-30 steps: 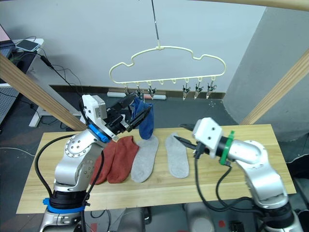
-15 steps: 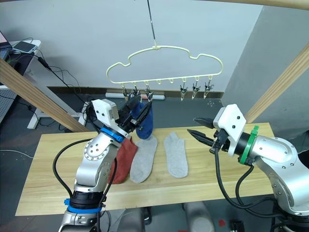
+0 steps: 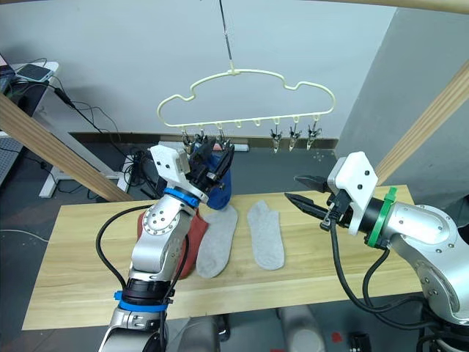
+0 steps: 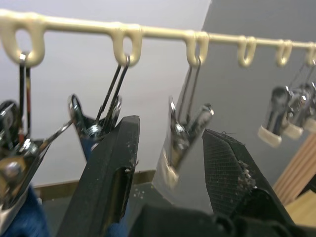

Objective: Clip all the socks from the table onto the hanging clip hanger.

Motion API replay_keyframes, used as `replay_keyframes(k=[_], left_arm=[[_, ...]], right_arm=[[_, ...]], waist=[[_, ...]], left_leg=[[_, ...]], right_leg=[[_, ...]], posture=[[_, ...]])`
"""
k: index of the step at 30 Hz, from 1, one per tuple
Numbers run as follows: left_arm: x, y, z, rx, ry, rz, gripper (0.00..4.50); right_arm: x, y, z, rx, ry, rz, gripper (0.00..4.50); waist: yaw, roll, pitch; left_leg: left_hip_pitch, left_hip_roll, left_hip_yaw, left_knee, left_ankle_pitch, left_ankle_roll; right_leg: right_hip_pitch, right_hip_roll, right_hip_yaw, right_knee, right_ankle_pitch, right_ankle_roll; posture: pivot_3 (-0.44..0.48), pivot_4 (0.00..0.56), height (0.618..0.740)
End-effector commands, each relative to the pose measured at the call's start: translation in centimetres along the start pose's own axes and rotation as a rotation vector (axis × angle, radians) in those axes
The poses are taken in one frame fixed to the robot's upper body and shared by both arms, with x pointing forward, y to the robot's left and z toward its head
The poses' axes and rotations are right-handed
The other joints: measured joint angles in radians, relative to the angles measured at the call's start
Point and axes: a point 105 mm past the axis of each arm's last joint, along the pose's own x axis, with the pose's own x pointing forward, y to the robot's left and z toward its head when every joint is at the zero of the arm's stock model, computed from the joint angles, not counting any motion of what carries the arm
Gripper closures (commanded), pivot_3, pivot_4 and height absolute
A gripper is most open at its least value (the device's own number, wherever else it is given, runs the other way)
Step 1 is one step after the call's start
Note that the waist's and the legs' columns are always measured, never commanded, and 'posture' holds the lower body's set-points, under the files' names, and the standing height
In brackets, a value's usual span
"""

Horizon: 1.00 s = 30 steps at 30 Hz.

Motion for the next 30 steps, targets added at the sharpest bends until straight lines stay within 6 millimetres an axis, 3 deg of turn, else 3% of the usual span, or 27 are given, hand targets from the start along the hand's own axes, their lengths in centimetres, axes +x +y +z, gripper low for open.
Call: replay_keyframes(k=[1, 18, 24, 27, 30], left_arm=[[0.52, -0.40, 1.62, 0.005, -0.059, -0.005, 2.24], [0.86, -0.62, 1.74, 0.003, -0.043, -0.030, 2.24], [0.98, -0.31, 1.86, 0.002, -0.045, -0.025, 3.93], [0.98, -0.23, 1.88, 0.004, -0.044, -0.028, 4.34], [0.91, -0.01, 1.95, 0.012, -0.044, -0.031, 4.41]], right_arm=[[-0.40, 0.35, 1.24, -0.044, -0.031, 0.004, 2.70], [-0.30, 0.48, 1.27, -0.027, -0.040, 0.020, 2.70], [-0.13, 0.55, 1.52, -0.023, -0.050, 0.025, 2.70], [-0.05, 0.69, 1.57, -0.015, -0.053, 0.031, 2.70], [0.44, 1.10, 1.11, 0.000, -0.042, 0.036, 2.70]], waist=[[-0.003, 0.000, 0.000], [-0.006, 0.000, 0.000], [-0.006, 0.000, 0.000], [-0.006, 0.000, 0.000], [-0.006, 0.000, 0.000]], left_leg=[[0.000, 0.000, 0.000, 0.000, 0.000, 0.000], [0.000, 0.000, 0.000, 0.000, 0.000, 0.000], [0.000, 0.000, 0.000, 0.000, 0.000, 0.000], [0.000, 0.000, 0.000, 0.000, 0.000, 0.000], [0.000, 0.000, 0.000, 0.000, 0.000, 0.000]], right_leg=[[0.000, 0.000, 0.000, 0.000, 0.000, 0.000], [0.000, 0.000, 0.000, 0.000, 0.000, 0.000], [0.000, 0.000, 0.000, 0.000, 0.000, 0.000], [0.000, 0.000, 0.000, 0.000, 0.000, 0.001], [0.000, 0.000, 0.000, 0.000, 0.000, 0.001]], posture=[[-0.336, 0.313, 0.732], [-0.334, 0.309, 0.732], [-0.333, 0.308, 0.732], [-0.331, 0.306, 0.732], [-0.328, 0.307, 0.732]])
